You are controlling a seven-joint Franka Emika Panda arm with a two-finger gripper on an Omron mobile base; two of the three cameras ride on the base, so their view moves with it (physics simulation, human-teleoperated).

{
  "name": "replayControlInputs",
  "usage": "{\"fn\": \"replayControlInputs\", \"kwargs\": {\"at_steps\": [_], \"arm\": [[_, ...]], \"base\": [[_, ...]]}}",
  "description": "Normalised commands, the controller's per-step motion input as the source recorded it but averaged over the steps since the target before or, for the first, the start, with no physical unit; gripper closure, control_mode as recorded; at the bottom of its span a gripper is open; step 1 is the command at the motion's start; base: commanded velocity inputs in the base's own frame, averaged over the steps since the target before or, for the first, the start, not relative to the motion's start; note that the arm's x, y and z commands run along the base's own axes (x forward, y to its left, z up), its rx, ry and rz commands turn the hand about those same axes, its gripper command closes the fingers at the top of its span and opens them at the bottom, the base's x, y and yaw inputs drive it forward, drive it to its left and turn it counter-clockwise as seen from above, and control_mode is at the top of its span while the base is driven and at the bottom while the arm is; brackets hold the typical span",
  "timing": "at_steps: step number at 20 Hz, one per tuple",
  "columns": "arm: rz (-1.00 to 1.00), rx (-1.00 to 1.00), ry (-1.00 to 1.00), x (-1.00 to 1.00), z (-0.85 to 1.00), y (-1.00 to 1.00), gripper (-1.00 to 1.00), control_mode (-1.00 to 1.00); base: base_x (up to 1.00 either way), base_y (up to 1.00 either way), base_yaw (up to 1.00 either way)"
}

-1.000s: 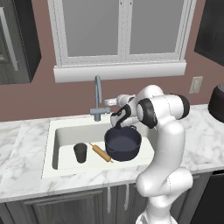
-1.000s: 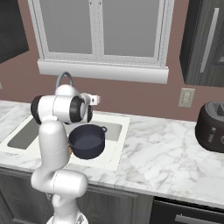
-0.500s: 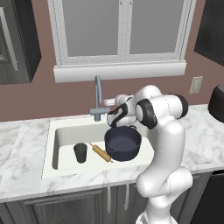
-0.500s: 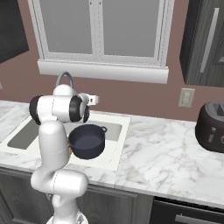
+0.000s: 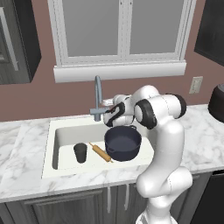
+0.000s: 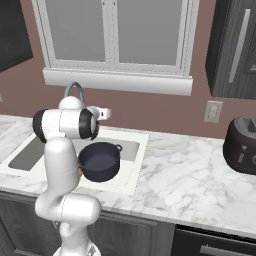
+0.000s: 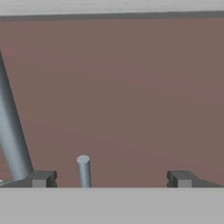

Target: Pick the pot and glass cup and place them in the sink. Then turn on the water.

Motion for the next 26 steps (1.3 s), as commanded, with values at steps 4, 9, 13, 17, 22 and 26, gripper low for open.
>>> {"fn": "replayControlInputs", "kwargs": {"at_steps": [4,9,13,17,22,26], "arm": [[0.00,0.00,0.00,0.07,0.00,0.07,-1.00,-1.00],[0.00,0.00,0.00,0.08,0.00,0.02,-1.00,-1.00],[0.00,0.00,0.00,0.05,0.00,0.00,-1.00,-1.00],[0.00,0.00,0.00,0.01,0.00,0.00,-1.00,-1.00],[0.00,0.00,0.00,0.00,0.00,0.00,-1.00,-1.00],[0.00,0.00,0.00,0.10,0.00,0.00,-1.00,-1.00]], "base": [[0.00,0.00,0.00],[0.00,0.00,0.00],[0.00,0.00,0.00],[0.00,0.00,0.00],[0.00,0.00,0.00],[0.00,0.00,0.00]]}}
